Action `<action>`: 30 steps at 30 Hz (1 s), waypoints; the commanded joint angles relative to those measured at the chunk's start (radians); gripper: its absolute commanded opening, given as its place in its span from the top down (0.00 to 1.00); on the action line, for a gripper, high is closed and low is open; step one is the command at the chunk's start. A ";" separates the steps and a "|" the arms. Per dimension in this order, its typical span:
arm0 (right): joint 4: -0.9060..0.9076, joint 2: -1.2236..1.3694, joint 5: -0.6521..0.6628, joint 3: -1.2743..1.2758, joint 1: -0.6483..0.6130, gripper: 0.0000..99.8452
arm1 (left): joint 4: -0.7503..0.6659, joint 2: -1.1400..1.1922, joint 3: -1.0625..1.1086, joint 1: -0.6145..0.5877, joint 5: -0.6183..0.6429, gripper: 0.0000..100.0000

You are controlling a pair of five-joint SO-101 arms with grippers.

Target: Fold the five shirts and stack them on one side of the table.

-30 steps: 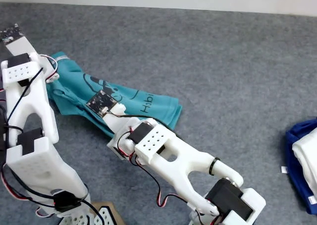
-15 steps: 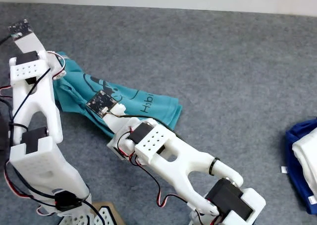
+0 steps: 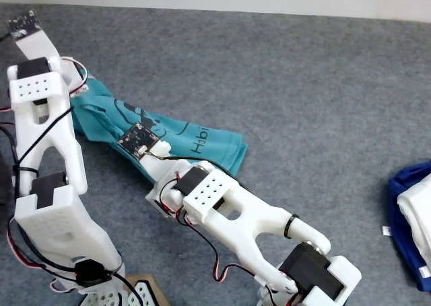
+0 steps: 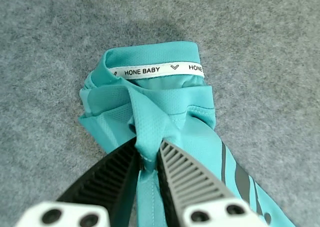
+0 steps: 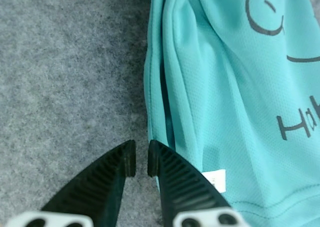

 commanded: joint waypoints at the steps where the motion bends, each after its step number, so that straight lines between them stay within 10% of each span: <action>1: -0.015 -0.004 0.014 -0.010 -0.005 0.94 | 0.074 -0.022 -0.090 0.021 0.008 0.99; 16: -0.015 -0.004 0.014 -0.010 -0.005 0.94 | 0.258 -0.019 -0.111 0.016 -0.005 0.99; 30: -0.015 -0.004 0.014 -0.010 -0.007 0.94 | 0.021 0.058 -0.062 0.050 -0.052 0.94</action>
